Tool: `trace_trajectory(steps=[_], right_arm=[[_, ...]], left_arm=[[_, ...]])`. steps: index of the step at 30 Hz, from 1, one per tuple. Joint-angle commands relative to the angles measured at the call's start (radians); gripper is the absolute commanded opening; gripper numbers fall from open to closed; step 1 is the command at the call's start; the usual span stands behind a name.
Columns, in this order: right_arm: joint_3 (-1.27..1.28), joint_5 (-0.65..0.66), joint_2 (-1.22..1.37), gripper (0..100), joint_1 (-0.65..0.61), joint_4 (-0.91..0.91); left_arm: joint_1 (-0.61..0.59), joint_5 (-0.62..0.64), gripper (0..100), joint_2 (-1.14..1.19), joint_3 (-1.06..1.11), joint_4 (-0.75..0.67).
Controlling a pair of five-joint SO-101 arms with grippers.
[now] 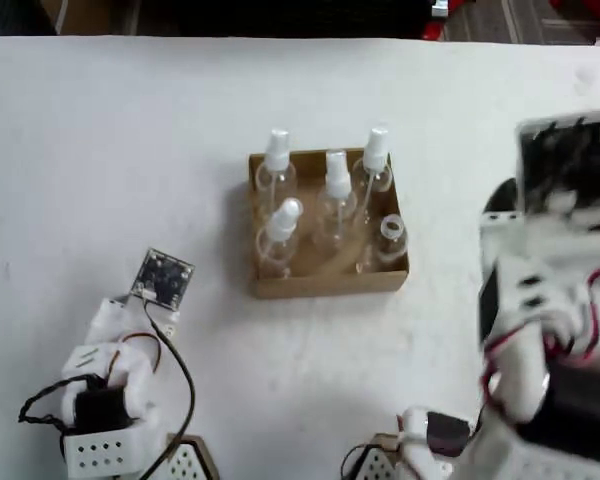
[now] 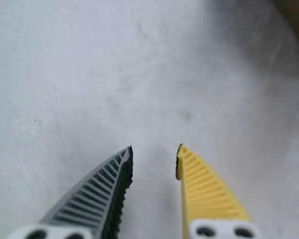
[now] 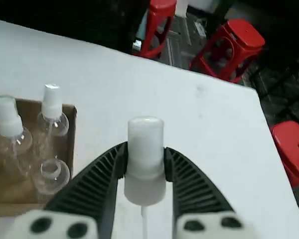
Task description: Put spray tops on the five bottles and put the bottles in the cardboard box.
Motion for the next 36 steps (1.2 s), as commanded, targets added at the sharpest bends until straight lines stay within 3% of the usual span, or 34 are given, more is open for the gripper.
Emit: trace_trajectory(steps=[1, 10, 16, 25, 36], right_arm=[[0.173, -0.015, -0.196, 1.5, -0.094, -0.211], [0.546, -0.028, -0.518, 1.5, -0.173, -0.641], [0.663, -0.307, -0.561, 1.5, -0.165, -0.840], [0.583, -0.512, -0.437, 1.5, -0.171, -0.906], [0.560, -0.626, -0.254, 1.5, -0.173, -0.898]], left_arm=[[-0.010, -0.009, 14, -0.005, 0.002, 0.008], [-0.010, -0.009, 14, -0.005, 0.002, 0.008], [-0.010, -0.009, 14, -0.005, 0.002, 0.008], [-0.010, -0.009, 14, -0.005, 0.002, 0.008], [-0.010, -0.009, 14, -0.005, 0.002, 0.008]])
